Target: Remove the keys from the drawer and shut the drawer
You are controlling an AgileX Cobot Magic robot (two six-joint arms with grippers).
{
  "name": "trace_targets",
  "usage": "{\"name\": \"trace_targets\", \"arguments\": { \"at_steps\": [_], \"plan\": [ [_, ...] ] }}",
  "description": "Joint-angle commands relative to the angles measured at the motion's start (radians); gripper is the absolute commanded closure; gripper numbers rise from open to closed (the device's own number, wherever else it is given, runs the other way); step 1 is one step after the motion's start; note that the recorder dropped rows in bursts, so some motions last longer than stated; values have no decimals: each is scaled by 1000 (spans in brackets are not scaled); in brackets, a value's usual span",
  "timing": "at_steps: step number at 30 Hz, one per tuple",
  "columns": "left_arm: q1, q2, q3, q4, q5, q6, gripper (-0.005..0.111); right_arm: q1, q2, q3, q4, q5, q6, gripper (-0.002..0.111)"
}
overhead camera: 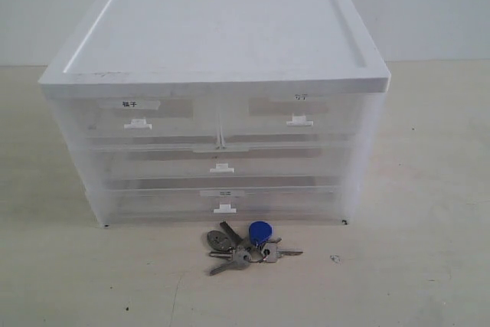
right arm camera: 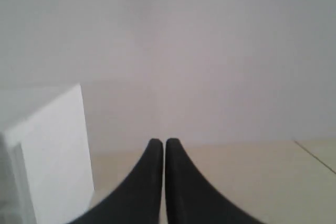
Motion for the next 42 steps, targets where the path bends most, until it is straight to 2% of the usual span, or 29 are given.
{"name": "trace_targets", "arguments": {
  "at_steps": [1, 6, 42],
  "plan": [
    [2, -3, 4, 3, -2, 4, 102, -8, -5, 7, -11, 216, -71, 109],
    [2, -3, 4, 3, -2, 4, 102, -8, -5, 7, -49, 389, -71, 109],
    [2, -3, 4, 3, -2, 4, 102, -8, -5, 7, -66, 391, -62, 109]
  ]
}}
